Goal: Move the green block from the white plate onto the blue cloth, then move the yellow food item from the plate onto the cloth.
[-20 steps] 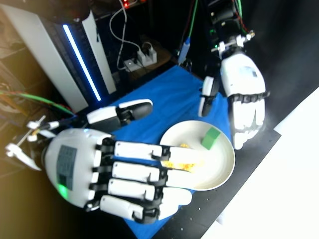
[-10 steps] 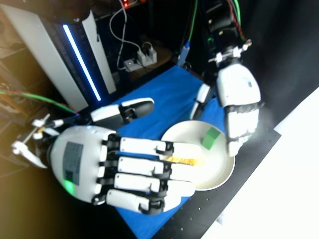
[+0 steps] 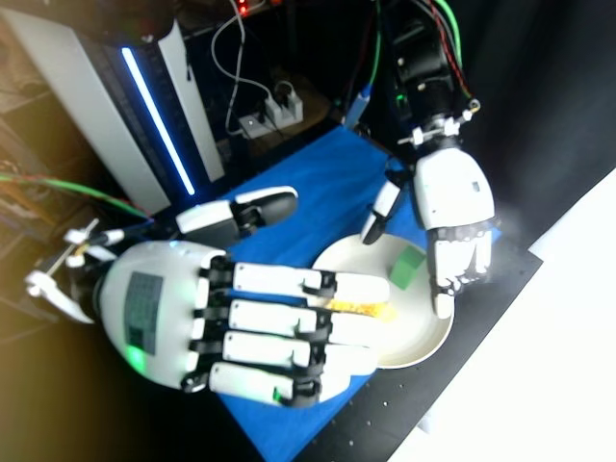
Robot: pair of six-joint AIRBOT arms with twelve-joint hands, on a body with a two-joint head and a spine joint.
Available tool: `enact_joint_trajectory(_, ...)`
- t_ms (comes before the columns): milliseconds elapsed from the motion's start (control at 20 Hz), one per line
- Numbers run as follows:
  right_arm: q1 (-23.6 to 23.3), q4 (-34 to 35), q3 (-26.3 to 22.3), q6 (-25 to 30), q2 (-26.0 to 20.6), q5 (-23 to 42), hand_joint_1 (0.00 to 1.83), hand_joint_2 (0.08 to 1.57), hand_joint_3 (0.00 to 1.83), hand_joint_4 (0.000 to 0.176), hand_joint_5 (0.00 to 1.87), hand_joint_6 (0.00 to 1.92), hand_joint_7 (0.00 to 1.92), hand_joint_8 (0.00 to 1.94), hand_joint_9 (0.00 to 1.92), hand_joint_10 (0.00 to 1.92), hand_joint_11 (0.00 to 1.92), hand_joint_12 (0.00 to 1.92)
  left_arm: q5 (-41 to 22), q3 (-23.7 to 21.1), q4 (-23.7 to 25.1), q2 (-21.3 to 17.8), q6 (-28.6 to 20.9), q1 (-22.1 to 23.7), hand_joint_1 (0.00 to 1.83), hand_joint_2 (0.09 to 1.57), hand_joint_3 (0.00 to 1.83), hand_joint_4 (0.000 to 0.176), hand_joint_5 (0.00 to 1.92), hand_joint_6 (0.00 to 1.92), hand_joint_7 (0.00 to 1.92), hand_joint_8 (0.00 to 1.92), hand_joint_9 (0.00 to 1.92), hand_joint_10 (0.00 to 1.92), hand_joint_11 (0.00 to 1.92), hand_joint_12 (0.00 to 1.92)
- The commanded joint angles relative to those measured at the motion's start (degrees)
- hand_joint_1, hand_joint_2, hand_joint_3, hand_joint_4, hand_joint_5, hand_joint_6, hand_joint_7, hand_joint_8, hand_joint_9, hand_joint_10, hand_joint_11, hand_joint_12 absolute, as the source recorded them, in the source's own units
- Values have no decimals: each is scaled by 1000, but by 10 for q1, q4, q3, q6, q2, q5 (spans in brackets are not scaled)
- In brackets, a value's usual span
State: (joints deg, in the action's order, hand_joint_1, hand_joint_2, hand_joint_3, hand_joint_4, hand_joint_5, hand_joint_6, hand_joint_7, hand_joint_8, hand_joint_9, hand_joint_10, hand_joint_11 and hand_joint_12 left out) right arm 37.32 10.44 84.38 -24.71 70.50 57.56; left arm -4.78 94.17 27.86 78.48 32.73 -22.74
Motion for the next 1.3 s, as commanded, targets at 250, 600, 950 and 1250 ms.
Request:
enact_joint_trajectory(250, -8, 4, 2, 3, 3, 68, 579, 809, 3, 24, 295, 4, 273, 7, 311, 10, 52, 1097, -86, 6, -42, 10, -3, -8, 1341, 1082, 0, 0, 869, 8, 998, 934, 1073, 304, 727, 1193)
enact_joint_trajectory(600, -8, 2, 2, 3, 4, 68, 564, 794, 0, 22, 317, 2, 334, 5, 370, 13, 84, 1154, -93, 13, -54, 16, -3, -13, 1239, 1110, 0, 0, 969, 870, 1028, 1049, 1125, 610, 875, 1218)
enact_joint_trajectory(950, -8, 1, 2, 3, 6, 68, 562, 813, 0, 10, 318, 1, 317, 0, 339, 0, 42, 1171, -123, -31, -52, -34, -3, 5, 1277, 1063, 2, 0, 1069, 637, 1139, 920, 1200, 757, 997, 1328)
enact_joint_trajectory(1250, -8, 1, 2, 3, 9, 68, 568, 825, 1, 28, 329, 0, 296, 1, 290, 6, 0, 1017, -171, -114, 0, -111, -4, 14, 1381, 1086, 0, 0, 930, 917, 1017, 902, 1039, 1061, 854, 1184)
